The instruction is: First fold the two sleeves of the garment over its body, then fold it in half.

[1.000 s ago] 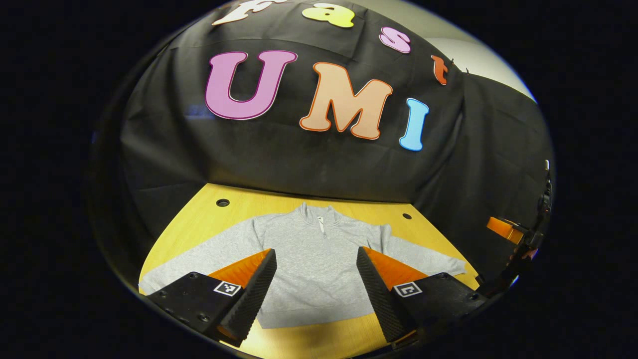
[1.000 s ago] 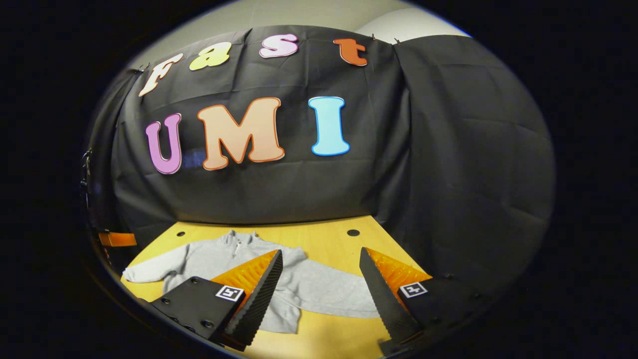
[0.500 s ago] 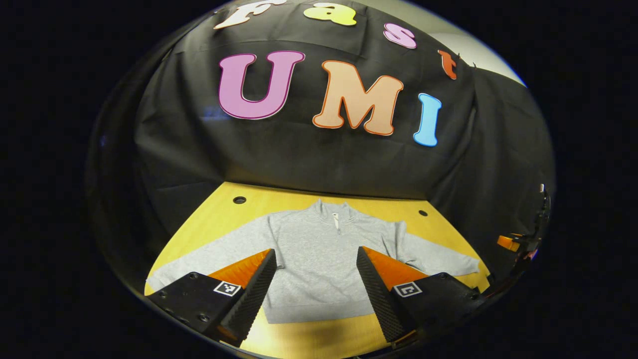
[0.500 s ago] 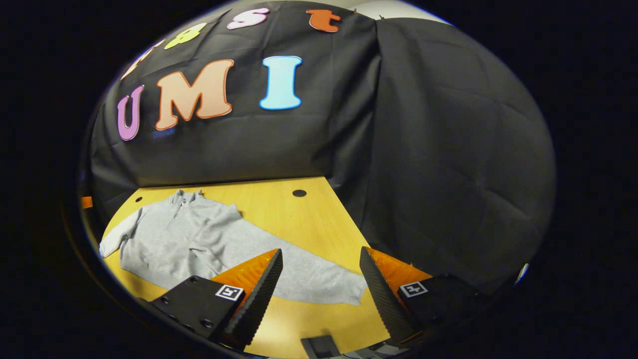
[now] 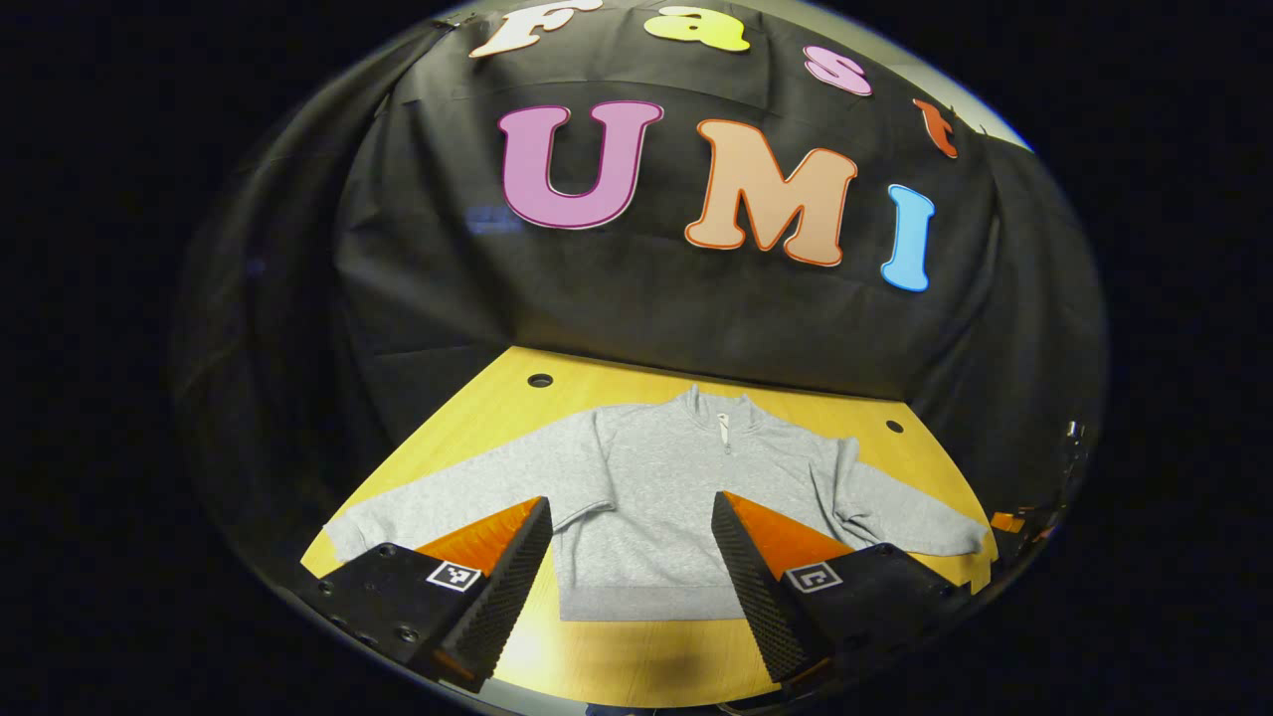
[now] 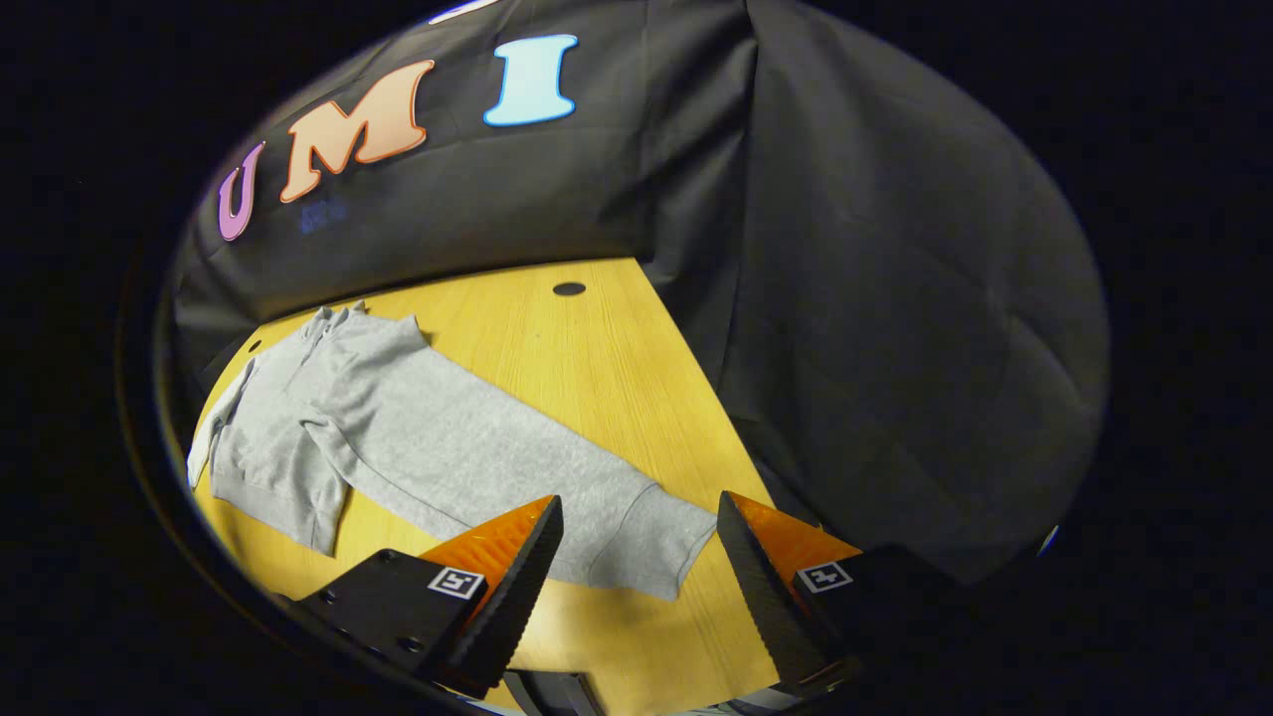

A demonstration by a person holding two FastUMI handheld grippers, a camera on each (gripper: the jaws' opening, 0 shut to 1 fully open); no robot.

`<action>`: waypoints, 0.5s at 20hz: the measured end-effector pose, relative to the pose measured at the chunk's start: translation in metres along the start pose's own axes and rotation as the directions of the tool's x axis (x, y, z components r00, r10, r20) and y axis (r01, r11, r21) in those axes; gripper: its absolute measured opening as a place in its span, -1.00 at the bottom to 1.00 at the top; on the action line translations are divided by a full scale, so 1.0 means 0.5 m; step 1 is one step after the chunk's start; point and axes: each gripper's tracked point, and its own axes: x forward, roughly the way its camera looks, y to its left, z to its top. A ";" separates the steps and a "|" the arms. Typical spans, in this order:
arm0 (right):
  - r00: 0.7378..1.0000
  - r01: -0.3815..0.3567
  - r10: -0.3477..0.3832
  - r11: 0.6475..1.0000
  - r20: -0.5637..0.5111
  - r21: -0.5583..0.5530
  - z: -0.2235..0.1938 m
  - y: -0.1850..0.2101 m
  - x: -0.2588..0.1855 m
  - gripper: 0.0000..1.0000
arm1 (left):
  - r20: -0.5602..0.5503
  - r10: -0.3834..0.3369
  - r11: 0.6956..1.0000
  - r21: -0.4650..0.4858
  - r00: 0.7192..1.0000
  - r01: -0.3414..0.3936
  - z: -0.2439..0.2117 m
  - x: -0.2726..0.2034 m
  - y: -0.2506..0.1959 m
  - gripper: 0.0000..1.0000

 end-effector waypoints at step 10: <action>0.987 -0.043 0.041 0.999 -0.154 -0.013 -0.090 0.000 0.081 0.97 | 0.003 0.078 0.996 -0.033 0.997 -0.078 -0.011 -0.017 -0.004 0.89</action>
